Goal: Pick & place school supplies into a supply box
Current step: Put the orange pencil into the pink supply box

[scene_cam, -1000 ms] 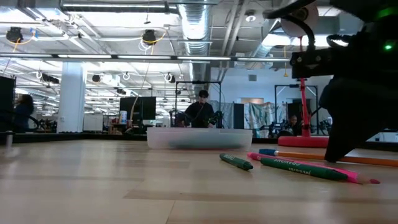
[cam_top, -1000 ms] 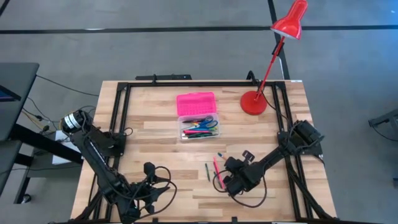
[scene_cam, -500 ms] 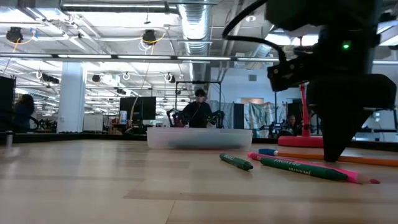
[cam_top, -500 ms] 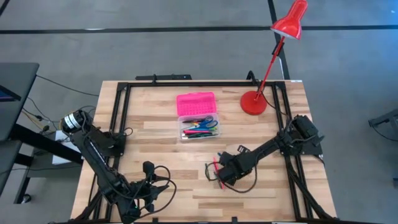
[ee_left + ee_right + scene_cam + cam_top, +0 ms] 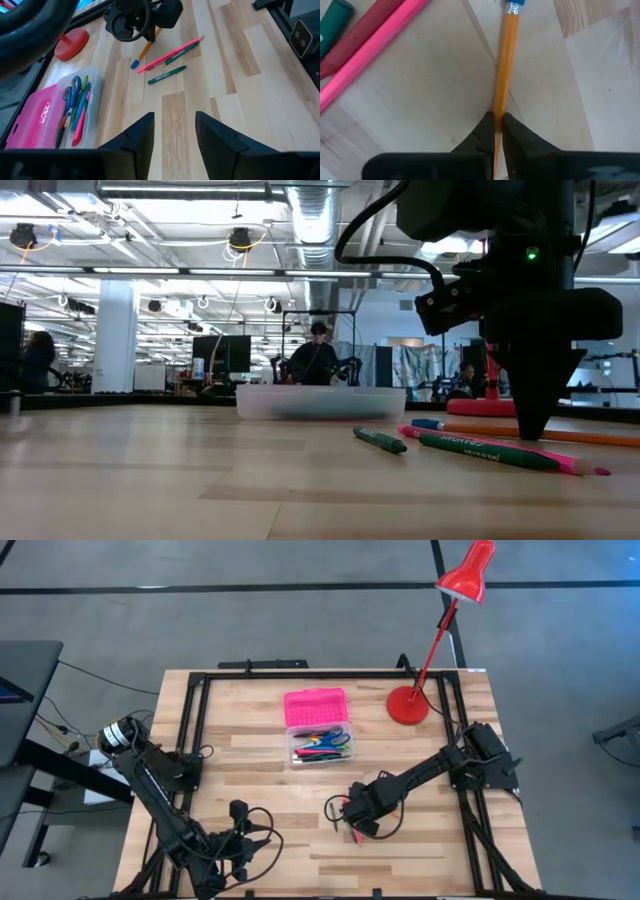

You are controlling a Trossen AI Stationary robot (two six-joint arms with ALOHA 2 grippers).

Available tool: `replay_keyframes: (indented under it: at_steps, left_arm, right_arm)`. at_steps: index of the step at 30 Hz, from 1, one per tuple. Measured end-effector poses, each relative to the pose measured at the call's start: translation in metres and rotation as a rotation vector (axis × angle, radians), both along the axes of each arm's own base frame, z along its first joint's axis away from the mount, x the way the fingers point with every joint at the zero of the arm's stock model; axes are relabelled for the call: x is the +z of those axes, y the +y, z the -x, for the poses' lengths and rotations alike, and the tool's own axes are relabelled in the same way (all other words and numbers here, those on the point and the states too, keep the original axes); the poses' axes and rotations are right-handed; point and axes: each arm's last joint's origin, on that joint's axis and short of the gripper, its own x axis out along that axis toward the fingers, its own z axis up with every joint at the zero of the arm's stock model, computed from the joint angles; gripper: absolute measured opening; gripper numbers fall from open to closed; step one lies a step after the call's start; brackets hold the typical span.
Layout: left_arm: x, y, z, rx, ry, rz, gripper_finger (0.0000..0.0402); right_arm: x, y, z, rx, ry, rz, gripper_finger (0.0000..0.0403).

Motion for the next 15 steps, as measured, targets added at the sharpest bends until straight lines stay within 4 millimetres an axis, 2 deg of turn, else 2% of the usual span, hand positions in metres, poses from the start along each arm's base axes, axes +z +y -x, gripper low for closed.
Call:
replay_keyframes:
  at_steps: [15]
  left_arm:
    - [-0.0005, 0.0008, 0.0005, 0.008, 0.003, -0.001, 0.0139]
  right_arm:
    - [0.0005, -0.0017, 0.0012, 0.017, -0.013, 0.087, 0.0004]
